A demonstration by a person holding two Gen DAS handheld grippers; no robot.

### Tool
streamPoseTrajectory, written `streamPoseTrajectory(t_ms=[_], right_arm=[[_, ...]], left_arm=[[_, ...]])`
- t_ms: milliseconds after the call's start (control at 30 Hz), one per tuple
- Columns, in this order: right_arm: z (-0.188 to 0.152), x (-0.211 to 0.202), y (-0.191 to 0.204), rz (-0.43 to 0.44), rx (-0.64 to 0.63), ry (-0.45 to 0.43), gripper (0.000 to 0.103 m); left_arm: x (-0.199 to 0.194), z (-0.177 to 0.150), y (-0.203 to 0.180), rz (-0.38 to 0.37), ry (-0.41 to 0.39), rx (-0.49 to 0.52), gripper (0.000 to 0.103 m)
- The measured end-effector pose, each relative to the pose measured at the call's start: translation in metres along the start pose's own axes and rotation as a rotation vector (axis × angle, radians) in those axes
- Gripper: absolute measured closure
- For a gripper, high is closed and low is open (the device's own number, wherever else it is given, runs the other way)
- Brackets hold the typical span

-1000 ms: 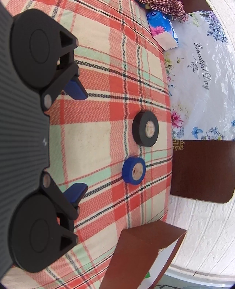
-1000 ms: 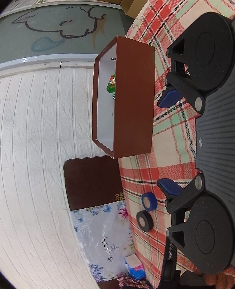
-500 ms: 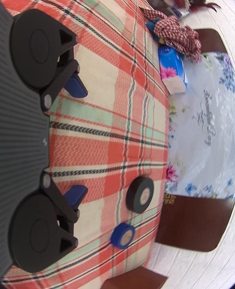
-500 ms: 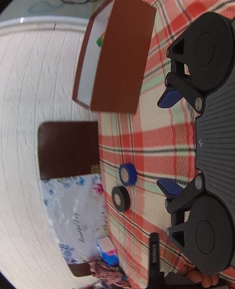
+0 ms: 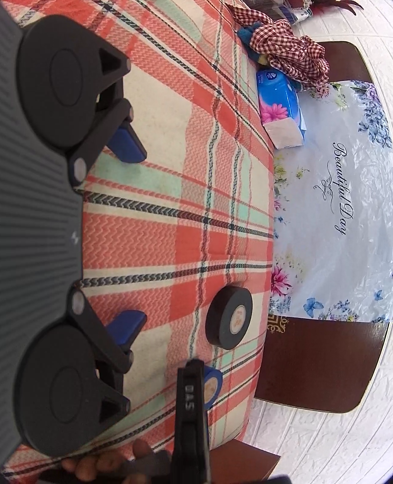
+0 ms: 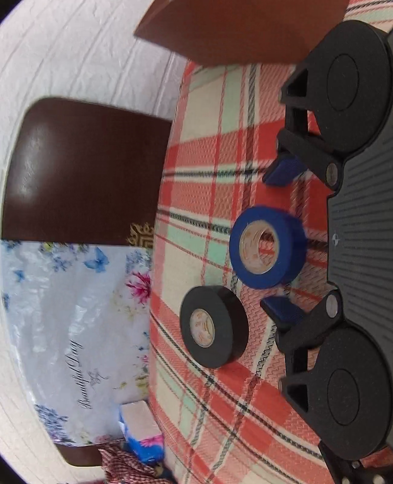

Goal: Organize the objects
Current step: 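Grasp the blue tape roll with the right gripper and lift it, then grasp the blue tape with the left gripper while the right gripper releases it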

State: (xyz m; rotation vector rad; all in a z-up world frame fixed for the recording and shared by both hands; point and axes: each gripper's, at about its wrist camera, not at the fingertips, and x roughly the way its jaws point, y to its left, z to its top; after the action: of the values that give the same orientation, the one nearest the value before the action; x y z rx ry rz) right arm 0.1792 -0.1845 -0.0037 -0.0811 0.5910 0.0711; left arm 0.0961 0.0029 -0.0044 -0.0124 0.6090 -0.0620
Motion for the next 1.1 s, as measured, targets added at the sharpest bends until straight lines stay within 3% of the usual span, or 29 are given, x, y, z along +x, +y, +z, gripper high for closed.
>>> streamPoseTrajectory(t_ms=[33, 233, 533, 633, 700, 733, 867, 967, 1100], right_arm=[[0.000, -0.002, 0.003, 0.009, -0.014, -0.007, 0.046], [-0.019, -0.029, -0.003, 0.023, -0.018, -0.012, 0.046], [-0.092, -0.134, -0.043, 0.010, 0.058, 0.030, 0.046], [-0.115, -0.171, -0.057, -0.004, 0.110, 0.008, 0.033], [-0.126, -0.185, -0.061, -0.033, 0.127, 0.000, 0.033], [-0.128, -0.188, -0.063, -0.041, 0.133, -0.001, 0.033], [-0.127, -0.188, -0.065, -0.037, 0.131, -0.001, 0.033], [-0.124, -0.184, -0.056, -0.012, 0.068, -0.001, 0.036], [-0.123, -0.182, -0.048, 0.003, 0.007, -0.020, 0.038]], left_arm=[[0.001, 0.000, 0.000, 0.001, 0.001, -0.002, 0.000], [0.002, 0.001, 0.000, 0.005, 0.003, 0.004, 0.000], [0.002, 0.001, -0.004, 0.022, 0.009, 0.026, 0.000], [0.002, 0.002, -0.006, 0.032, 0.018, 0.041, 0.000], [0.000, 0.005, -0.012, 0.048, 0.043, 0.057, 0.000], [-0.004, 0.007, -0.014, 0.027, 0.066, 0.054, 0.001], [-0.037, 0.016, -0.038, -0.220, 0.152, -0.021, 0.012], [-0.063, 0.026, -0.078, -0.366, 0.182, 0.065, 0.025], [-0.069, 0.027, -0.128, -0.466, 0.277, 0.170, 0.036]])
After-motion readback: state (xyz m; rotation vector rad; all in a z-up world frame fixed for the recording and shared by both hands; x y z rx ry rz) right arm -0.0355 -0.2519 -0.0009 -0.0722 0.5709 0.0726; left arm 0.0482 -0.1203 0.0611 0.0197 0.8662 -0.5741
